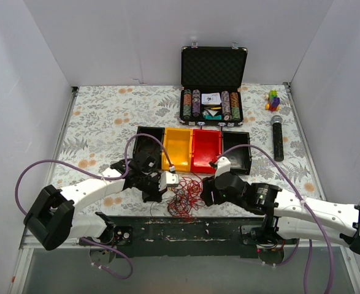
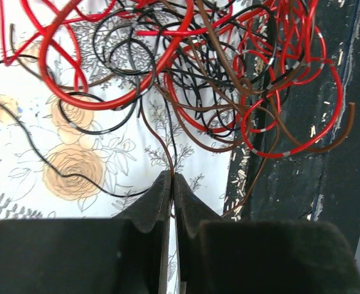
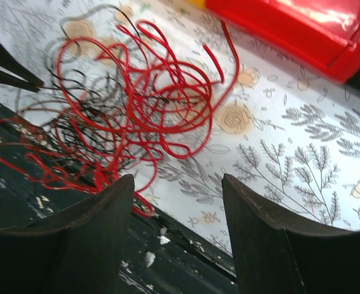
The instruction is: Untangle the cables
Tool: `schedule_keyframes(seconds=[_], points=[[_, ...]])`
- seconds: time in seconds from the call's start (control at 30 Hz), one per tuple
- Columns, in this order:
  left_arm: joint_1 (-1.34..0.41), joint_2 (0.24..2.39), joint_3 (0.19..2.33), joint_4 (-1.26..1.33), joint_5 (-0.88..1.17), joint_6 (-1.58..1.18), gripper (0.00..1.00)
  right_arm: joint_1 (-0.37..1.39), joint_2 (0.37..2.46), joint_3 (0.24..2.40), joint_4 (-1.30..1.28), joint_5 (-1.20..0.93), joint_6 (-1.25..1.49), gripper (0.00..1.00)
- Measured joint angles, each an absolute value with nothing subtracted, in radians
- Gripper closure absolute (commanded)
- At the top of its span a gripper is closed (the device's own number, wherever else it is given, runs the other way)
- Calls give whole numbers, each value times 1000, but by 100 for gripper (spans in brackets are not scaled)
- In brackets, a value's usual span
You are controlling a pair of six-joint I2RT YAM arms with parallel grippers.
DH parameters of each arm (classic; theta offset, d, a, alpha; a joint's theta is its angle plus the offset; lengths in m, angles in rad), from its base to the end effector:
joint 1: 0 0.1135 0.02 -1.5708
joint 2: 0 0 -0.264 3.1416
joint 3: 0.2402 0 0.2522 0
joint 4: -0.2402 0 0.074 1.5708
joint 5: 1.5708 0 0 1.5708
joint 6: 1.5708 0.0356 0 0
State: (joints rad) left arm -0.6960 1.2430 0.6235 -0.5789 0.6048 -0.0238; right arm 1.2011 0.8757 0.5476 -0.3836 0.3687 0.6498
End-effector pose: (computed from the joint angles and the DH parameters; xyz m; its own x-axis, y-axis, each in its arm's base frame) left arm 0.1458 -0.1482 0.1739 -0.7309 0.5852 -0.3511 0.6690 0.5127 -0.5381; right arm 0.0782 0.1663 0.2241 -0.6545 -0.1270 -0.7453 -0.4712 0.8394 0.2707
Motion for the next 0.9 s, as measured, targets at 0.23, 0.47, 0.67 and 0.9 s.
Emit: schedule_keyframes(seconds=[0.23, 0.47, 0.67, 0.9], points=[[-696, 1208, 853, -717, 525, -22, 100, 1201, 898, 617, -315, 372, 615, 32], [-696, 1097, 1100, -828, 466, -11, 100, 1201, 1015, 634, -192, 338, 594, 32], [-696, 1037, 1169, -939, 424, 4, 100, 1201, 1116, 599, -86, 295, 598, 33], [-696, 1013, 1346, -994, 389, 4, 100, 1201, 1186, 506, -24, 260, 622, 33]])
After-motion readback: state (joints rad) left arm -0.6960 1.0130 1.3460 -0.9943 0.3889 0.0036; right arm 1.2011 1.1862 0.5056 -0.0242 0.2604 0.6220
